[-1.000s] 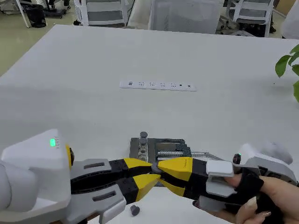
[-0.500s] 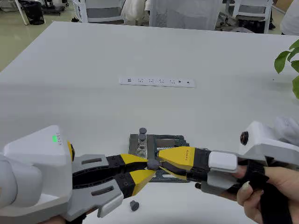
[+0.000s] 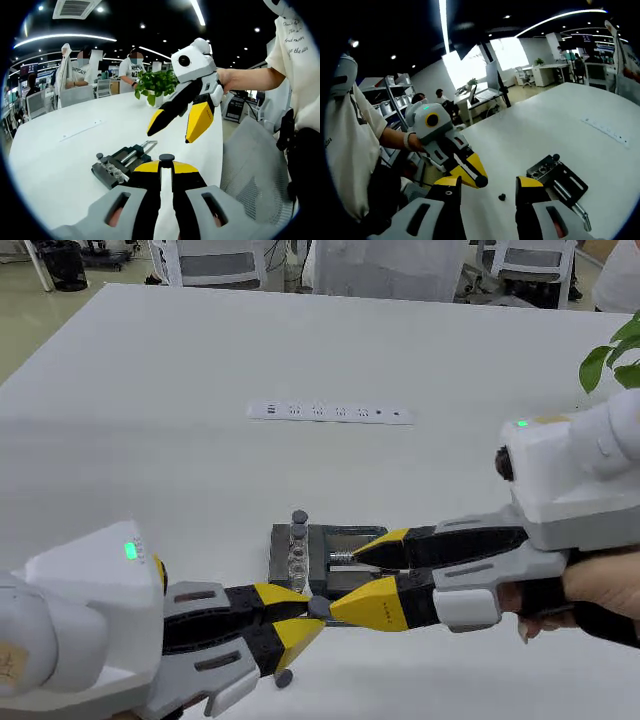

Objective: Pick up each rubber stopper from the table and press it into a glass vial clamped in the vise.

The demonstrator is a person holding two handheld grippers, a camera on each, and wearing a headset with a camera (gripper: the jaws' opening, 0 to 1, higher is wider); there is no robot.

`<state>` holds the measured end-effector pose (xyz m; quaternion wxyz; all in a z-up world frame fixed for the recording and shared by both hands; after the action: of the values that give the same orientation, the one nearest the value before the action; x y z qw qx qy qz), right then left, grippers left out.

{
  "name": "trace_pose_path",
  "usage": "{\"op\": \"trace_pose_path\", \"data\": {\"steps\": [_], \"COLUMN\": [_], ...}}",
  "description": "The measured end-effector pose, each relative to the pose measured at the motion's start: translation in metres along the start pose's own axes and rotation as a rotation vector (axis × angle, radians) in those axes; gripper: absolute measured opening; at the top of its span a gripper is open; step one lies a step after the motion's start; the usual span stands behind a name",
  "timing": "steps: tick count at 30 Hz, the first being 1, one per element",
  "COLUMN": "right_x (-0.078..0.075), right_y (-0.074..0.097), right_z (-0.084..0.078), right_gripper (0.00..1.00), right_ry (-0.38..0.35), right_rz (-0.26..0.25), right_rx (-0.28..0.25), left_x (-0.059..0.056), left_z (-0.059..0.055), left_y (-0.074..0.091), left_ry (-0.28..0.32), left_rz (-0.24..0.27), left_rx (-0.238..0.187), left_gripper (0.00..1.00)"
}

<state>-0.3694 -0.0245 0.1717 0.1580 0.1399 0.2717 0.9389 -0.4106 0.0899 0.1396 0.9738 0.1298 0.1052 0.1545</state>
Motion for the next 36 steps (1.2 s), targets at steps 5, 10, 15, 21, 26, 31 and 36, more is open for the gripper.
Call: {"op": "trace_pose_path", "data": {"steps": [5, 10, 15, 21, 26, 31, 36], "right_x": [-0.002, 0.000, 0.001, 0.006, 0.009, 0.013, 0.015], "right_y": [0.001, 0.001, -0.004, -0.008, -0.012, -0.014, -0.015], "right_z": [0.004, 0.001, -0.005, -0.008, -0.010, -0.012, -0.014], "right_gripper": [0.37, 0.35, 0.31, 0.24, 0.19, 0.17, 0.12], "right_ry": [0.212, 0.365, 0.457, 0.535, 0.557, 0.589, 0.613], "right_rz": [-0.013, 0.020, 0.057, 0.077, 0.092, 0.119, 0.130], "right_rx": [0.081, 0.168, 0.228, 0.268, 0.282, 0.296, 0.311], "left_x": [-0.002, -0.002, -0.001, -0.003, -0.005, -0.007, -0.007], "left_z": [-0.002, -0.004, -0.006, -0.007, -0.007, -0.007, -0.009], "left_y": [-0.001, -0.002, -0.005, -0.010, -0.013, -0.016, -0.017], "left_ry": [-0.007, -0.018, -0.028, -0.035, -0.040, -0.039, -0.044], "left_rz": [-0.008, -0.022, -0.040, -0.058, -0.075, -0.087, -0.094], "left_rx": [0.021, 0.042, 0.062, 0.078, 0.091, 0.093, 0.100], "left_gripper": [0.03, 0.03, 0.03, 0.03, 0.03, 0.03, 0.03]}}
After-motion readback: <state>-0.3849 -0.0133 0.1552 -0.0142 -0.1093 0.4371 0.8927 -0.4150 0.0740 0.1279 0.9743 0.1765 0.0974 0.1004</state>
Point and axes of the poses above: the centre of the closed fingertips' face, and the gripper's own axes: y roughly backward along the fingers, x roughly to its left, z roughly out of its top, the point moved 7 cm from there along y, roughly backward along the fingers, and after that the axes turned 13 degrees about -z, right-handed, at the moved point
